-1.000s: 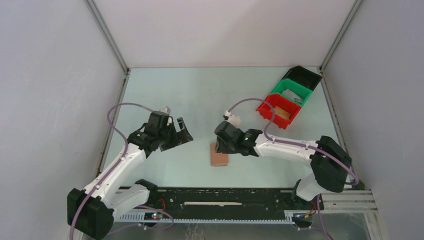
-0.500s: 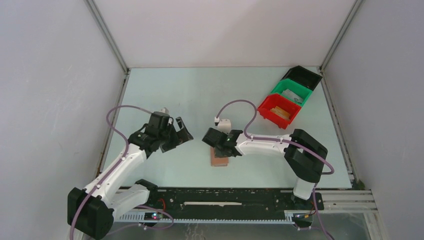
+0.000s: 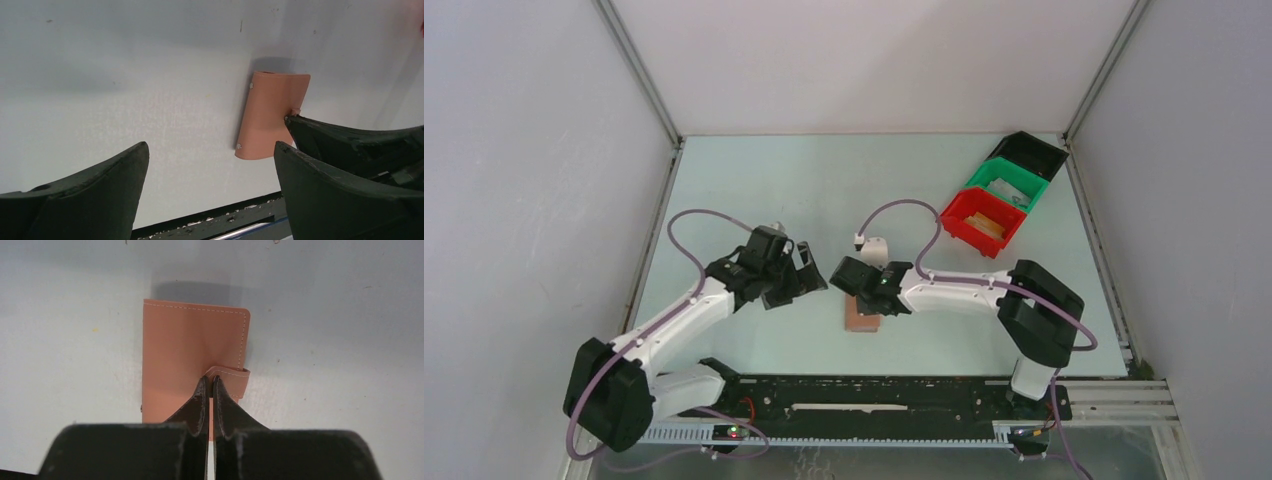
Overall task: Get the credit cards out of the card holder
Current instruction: Open the card holder at the center of the board.
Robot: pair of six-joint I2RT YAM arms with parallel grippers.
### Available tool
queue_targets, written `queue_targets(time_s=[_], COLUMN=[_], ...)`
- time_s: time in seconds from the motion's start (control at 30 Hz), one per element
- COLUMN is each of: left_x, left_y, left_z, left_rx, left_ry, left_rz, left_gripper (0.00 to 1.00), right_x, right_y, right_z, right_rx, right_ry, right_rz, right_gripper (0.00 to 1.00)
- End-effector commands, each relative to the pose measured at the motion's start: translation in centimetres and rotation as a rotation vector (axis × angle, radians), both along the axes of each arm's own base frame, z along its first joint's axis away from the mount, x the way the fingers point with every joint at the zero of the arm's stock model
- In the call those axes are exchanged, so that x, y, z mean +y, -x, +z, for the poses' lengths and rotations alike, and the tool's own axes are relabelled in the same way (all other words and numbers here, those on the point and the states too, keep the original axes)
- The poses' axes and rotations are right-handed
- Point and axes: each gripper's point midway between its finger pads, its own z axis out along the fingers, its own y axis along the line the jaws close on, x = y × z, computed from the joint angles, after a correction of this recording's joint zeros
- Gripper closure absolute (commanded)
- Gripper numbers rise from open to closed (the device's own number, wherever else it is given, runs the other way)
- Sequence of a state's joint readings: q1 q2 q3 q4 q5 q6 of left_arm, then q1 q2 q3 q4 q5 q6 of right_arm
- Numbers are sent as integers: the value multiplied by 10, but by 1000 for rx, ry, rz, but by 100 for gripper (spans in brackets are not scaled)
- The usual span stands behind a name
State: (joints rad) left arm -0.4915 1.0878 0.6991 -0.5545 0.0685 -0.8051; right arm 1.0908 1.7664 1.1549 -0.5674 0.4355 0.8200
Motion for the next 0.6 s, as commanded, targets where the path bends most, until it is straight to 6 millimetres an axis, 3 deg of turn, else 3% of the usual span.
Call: queue_targets(time_s=[0.0, 0.2, 0.47, 0.57], left_x=[-20, -26, -27, -21], left_y=[0, -4, -7, -11], left_z=[-9, -6, 6, 14], left_rx=[22, 17, -34, -58], left_ry=[35, 23, -73, -111], left_rz=[-26, -44, -128, -120], left_gripper=[0, 0, 0, 0], right_x=[1, -9, -50, -54], right_y=[0, 2, 6, 5], right_z=[18, 44, 51, 70], right_rx=[-32, -48, -2, -38], right_ry=[-99, -282, -523, -571], right_rz=[-18, -49, -151, -118], right_gripper=[100, 100, 100, 100])
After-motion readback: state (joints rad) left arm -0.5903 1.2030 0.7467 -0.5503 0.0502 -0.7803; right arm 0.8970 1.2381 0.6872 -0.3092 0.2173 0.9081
